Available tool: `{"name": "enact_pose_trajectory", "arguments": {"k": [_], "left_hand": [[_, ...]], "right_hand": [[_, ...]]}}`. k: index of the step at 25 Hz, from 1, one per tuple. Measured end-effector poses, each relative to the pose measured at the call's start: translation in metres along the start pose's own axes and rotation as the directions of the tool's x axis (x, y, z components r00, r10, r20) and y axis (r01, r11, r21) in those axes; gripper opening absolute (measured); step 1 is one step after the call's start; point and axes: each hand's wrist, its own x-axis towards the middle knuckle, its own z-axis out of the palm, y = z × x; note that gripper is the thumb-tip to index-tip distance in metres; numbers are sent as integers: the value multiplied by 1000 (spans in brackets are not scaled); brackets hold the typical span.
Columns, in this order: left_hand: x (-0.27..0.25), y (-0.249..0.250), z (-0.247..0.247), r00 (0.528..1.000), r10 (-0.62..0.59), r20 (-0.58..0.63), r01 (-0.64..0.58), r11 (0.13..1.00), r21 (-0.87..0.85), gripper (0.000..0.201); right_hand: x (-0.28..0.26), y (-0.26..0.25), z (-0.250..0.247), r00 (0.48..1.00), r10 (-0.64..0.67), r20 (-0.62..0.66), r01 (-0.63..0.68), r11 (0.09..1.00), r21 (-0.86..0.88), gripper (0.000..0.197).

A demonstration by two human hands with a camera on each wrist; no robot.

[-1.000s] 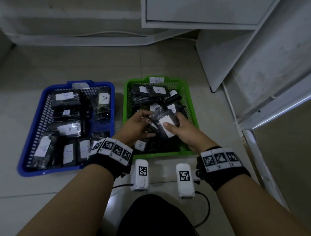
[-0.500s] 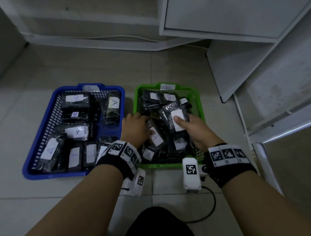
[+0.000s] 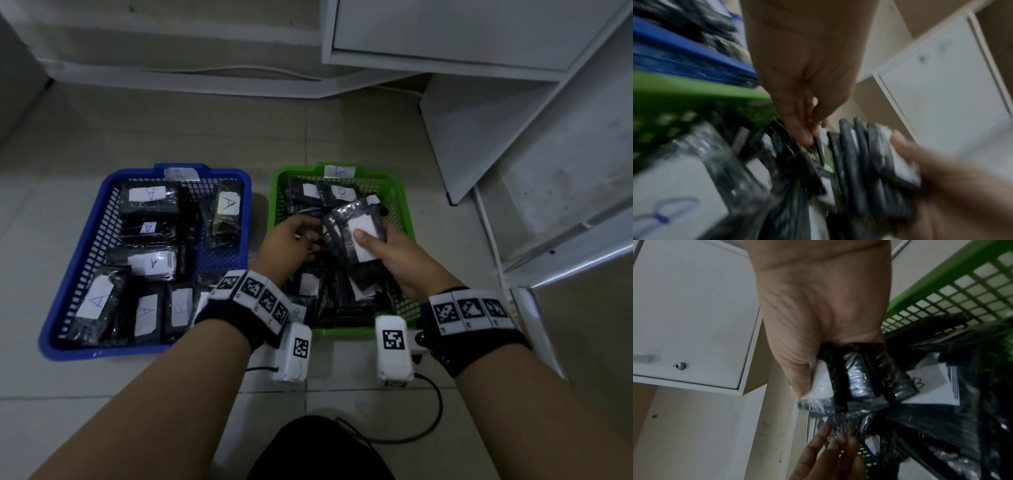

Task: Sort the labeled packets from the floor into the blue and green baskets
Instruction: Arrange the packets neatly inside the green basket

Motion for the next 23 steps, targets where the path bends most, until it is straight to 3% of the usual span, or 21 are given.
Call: {"name": "enact_pose_trajectory", "arguments": {"k": [3,7,10,12,14,18,23], "left_hand": [[10,-1,26,1000,14,11,-17,940,341,17],[19,0,39,996,-60,-73,87,884,459,25],[15,-11,34,978,-174,-119,193,966,171,20],[9,-19,27,959,-255,-119,252,967,-40,28],[2,-23,19,962,-258,-93,245,960,-137,34],[-15,-17,0,979,-181,91,201,929,-311,30],[-17,-14,1,961,-248,121,274,812,-515,22]], "right_hand": [[-6,2,-19,994,-21,-109,16,999,-46,66],[-12,10,-30,994,1,-109,-4,1000,-26,31],[-14,13,-29,995,59,-78,-50,992,114,27],[-11,13,-26,996,70,-59,-60,984,165,33],[-9,9,-22,998,60,-29,-54,983,177,35],[-4,-4,-10,993,55,107,-66,993,102,31],[-5,-4,-4,990,89,110,-126,908,401,36]]}}
